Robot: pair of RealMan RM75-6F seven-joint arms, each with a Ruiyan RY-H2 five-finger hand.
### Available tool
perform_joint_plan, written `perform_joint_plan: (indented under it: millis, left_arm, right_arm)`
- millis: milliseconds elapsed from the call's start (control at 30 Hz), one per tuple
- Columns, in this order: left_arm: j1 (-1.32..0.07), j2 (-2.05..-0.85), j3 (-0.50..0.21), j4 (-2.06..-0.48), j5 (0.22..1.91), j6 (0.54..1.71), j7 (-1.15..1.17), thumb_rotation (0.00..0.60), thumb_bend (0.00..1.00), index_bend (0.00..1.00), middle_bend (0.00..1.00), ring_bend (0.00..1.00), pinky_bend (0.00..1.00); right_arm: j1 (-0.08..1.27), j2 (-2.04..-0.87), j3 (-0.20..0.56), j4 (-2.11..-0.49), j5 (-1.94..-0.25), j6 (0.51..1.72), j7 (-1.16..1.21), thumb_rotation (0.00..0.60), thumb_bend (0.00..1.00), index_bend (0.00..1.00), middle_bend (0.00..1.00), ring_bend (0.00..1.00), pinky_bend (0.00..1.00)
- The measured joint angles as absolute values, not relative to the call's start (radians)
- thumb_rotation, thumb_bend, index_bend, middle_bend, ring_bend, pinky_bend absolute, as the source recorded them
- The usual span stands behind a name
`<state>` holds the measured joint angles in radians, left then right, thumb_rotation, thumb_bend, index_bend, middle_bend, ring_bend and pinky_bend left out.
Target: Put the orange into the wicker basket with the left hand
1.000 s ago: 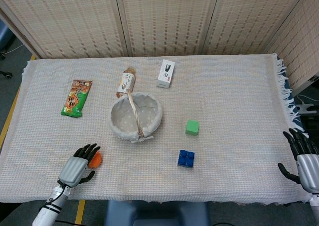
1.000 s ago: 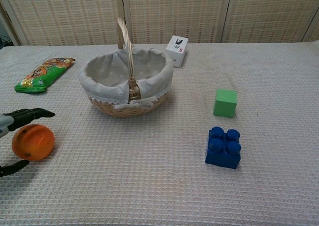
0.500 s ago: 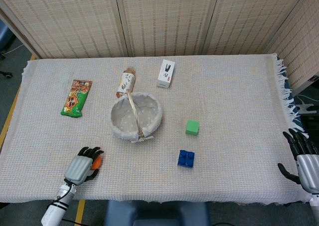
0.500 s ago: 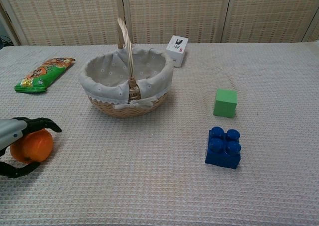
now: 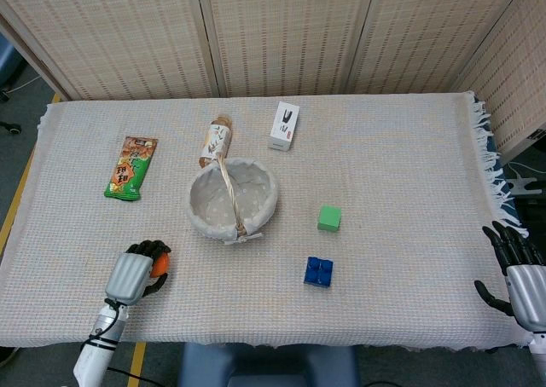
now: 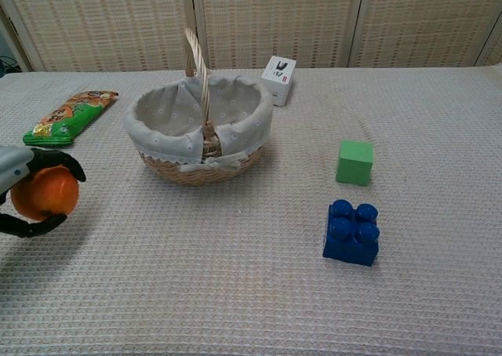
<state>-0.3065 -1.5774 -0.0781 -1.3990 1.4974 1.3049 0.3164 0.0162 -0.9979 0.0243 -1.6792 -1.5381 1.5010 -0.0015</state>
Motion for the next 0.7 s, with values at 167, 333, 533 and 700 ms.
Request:
perform_joint_plan:
  millis: [167, 333, 533, 700]
  left_arm:
    - [-0.338, -1.512, -0.138, -1.452, 1.486, 1.312, 0.373, 0.6, 0.36, 0.45, 0.39, 0.46, 0.41]
    - [-0.389, -1.47, -0.206, -1.498, 1.477, 1.303, 0.405, 0.6, 0.36, 0.46, 0.4, 0.46, 0.41]
    - [-0.518, -1.48, -0.31, -1.538, 1.407, 1.23, 0.459, 0.6, 0.36, 0.46, 0.4, 0.46, 0.41]
    - [-0.597, -1.563, -0.357, -1.53, 1.348, 1.209, 0.483, 0.6, 0.36, 0.46, 0.4, 0.46, 0.41]
  right_arm:
    - [0.016, -0.998, 0.024, -1.679, -1.539, 1.501, -0.001, 0.6, 0.17, 0.0, 0.0, 0.0, 0.13]
    - [0.02, -0.999, 0.021, -1.678, -1.54, 1.492, -0.007, 0.6, 0.17, 0.0, 0.0, 0.0, 0.13]
    - [0.028, -0.999, 0.021, -1.681, -1.534, 1.472, -0.018, 0.6, 0.17, 0.0, 0.0, 0.0, 0.13]
    - [0.03, -0.99, 0.018, -1.684, -1.537, 1.47, -0.007, 0.6, 0.17, 0.0, 0.0, 0.0, 0.13]
